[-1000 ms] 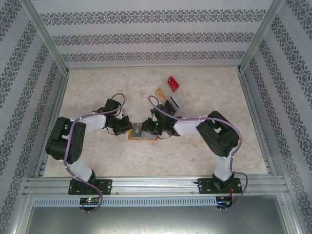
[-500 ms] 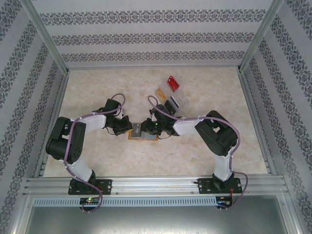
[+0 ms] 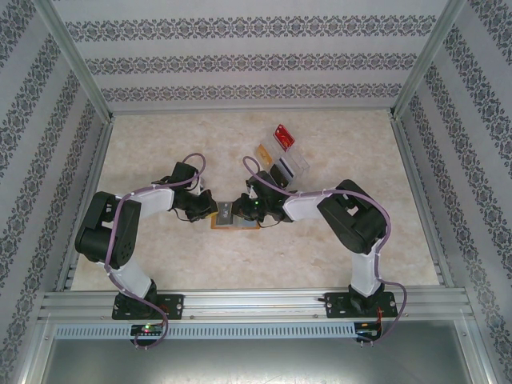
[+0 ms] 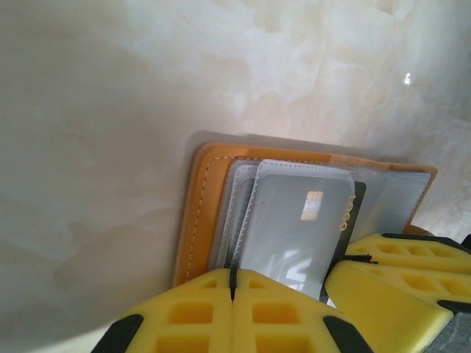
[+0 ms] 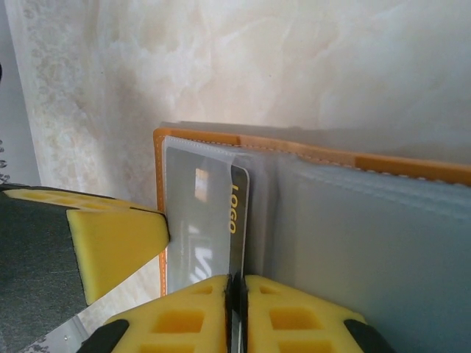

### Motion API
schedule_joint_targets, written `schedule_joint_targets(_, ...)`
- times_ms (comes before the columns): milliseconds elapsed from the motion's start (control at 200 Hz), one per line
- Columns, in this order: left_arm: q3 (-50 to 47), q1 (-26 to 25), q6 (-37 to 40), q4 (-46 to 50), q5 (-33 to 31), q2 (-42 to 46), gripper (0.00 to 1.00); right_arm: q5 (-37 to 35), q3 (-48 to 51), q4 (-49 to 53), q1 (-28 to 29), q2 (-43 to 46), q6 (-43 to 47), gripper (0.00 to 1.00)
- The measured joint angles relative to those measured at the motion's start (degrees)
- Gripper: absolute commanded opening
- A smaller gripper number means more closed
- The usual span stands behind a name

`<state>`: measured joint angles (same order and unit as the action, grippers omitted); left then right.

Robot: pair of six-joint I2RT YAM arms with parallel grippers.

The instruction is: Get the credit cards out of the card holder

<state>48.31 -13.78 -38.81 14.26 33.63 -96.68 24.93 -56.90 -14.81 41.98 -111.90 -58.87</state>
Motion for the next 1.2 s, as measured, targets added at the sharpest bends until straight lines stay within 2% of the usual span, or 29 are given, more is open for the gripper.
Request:
schedule_joint_targets(150,0.0,0.0,0.0,0.0,0.0,0.0,0.05,0.0,-0.3,0.0,-0.3,0.0,-0.5,0.0)
schedule_joint_targets(360,0.1,0.0,0.3,0.1,0.0,0.0,0.16,0.0,-0.1,0.0,-0.7,0.1,-0.8,0.0)
schedule_joint_targets(445,0.5,-0.1,0.6,0.4,0.0,0.1,0.18,0.0,0.9,-0.2,-1.3,1.0,-0.7,0.0)
schedule_joint_targets(679,1.1,-0.1,0.9,2.1,-0.7,0.9,0.18,0.0,2.8,0.0,-2.5,2.2,0.1,0.0)
schedule_joint_targets(979,1.1,-0.1,0.9,1.4,2.2,5.3,0.11,0.0,2.8,0.0,-2.5,2.2,0.6,0.0)
schedule_joint_targets(1199,1.2,-1.1,1.0,0.1,4.5,3.0,0.11,0.0,2.8,-0.1,-2.5,2.2,0.5,0.0)
